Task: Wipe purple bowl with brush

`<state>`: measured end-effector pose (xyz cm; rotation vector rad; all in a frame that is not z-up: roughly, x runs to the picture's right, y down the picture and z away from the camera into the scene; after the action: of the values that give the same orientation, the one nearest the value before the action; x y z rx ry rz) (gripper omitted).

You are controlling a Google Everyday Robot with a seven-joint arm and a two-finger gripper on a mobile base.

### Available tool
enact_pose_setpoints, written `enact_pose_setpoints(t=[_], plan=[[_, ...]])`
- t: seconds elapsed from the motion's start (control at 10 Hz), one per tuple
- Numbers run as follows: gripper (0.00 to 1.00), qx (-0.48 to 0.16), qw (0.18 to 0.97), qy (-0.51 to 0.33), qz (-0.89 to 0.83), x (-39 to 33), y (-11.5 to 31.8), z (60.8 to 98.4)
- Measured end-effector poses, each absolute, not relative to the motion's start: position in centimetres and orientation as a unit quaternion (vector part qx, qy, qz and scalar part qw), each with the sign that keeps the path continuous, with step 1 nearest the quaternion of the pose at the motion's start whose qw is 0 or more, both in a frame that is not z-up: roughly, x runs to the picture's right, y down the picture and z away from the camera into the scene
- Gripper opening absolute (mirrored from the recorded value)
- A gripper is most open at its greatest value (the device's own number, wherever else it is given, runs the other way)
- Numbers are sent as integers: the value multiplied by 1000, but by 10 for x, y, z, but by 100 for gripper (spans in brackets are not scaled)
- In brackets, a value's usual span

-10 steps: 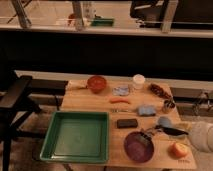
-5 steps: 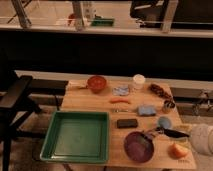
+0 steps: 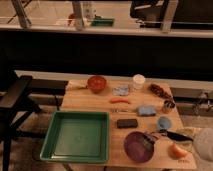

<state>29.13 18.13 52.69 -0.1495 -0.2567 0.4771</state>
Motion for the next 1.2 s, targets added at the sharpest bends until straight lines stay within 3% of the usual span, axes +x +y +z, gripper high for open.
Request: enact_pose_setpoints(t=[0.5, 1.2], plan=[[0, -75, 959, -129, 242, 262, 206, 514], [0, -81, 959, -121, 242, 268, 224, 546]])
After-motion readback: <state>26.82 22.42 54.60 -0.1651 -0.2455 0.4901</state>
